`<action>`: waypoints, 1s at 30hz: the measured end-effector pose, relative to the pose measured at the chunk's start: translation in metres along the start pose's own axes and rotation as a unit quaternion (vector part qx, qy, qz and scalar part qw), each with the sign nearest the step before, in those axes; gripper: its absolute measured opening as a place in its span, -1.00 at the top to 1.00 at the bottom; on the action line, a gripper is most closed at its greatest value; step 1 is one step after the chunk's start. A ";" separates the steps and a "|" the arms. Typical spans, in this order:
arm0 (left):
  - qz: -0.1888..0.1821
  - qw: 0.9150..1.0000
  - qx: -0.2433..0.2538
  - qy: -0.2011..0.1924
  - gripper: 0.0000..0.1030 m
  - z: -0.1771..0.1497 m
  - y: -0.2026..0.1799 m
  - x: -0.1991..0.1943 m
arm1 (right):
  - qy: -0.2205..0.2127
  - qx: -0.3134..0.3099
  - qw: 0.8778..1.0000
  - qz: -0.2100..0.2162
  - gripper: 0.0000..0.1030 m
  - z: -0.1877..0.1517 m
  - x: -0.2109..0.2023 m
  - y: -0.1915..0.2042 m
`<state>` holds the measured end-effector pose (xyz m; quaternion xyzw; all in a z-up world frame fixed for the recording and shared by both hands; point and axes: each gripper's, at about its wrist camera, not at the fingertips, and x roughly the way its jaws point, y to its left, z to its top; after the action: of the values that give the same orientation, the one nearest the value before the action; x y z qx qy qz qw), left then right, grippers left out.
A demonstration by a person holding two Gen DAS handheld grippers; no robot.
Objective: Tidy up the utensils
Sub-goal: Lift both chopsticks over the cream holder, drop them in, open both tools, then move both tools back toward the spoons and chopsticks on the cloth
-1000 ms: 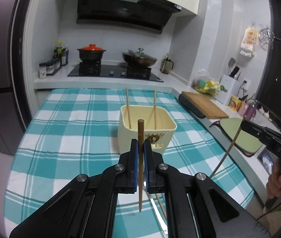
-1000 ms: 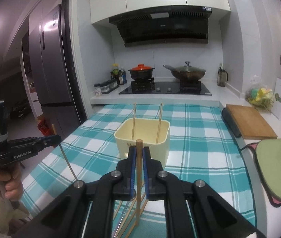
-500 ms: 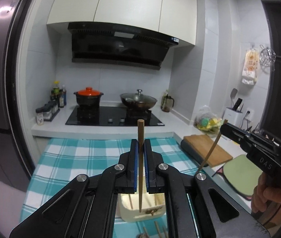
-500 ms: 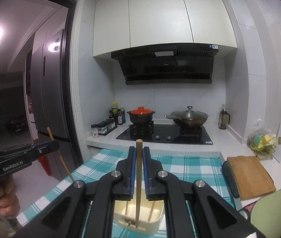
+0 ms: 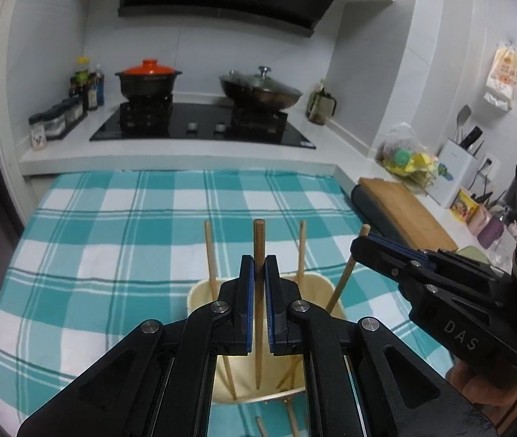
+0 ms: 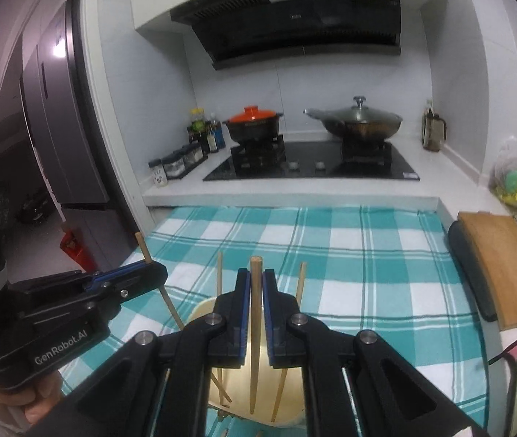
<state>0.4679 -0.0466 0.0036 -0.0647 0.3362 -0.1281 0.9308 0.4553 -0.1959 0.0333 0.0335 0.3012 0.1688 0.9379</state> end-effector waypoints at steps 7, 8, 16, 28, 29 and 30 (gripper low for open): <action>0.021 0.998 -0.035 0.042 -0.32 -0.019 0.020 0.020 | 0.057 0.030 0.998 0.020 0.57 -0.017 0.052 -0.014; 0.025 0.999 -0.034 0.034 -0.42 -0.019 0.023 0.012 | 0.052 0.034 0.998 0.017 0.40 -0.017 0.050 -0.015; 0.063 0.994 0.048 0.080 -0.70 -0.073 0.041 -0.059 | 0.015 0.021 0.999 -0.019 0.03 -0.036 -0.012 -0.021; 0.053 0.991 -0.007 0.125 -0.74 -0.254 0.038 -0.122 | 0.068 -0.044 0.994 -0.069 0.03 -0.203 -0.111 0.002; 0.051 0.991 -0.018 0.121 -0.74 -0.264 0.036 -0.123 | 0.065 -0.039 0.994 -0.076 0.03 -0.221 -0.118 0.004; 0.052 0.991 -0.026 0.116 -0.74 -0.273 0.033 -0.125 | 0.063 -0.031 0.994 -0.083 0.03 -0.236 -0.124 0.006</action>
<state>0.2065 0.0105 -0.1364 -0.0561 0.4483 -0.0772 0.8888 0.2232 -0.2410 -0.0901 -0.0316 0.3564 0.1016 0.9283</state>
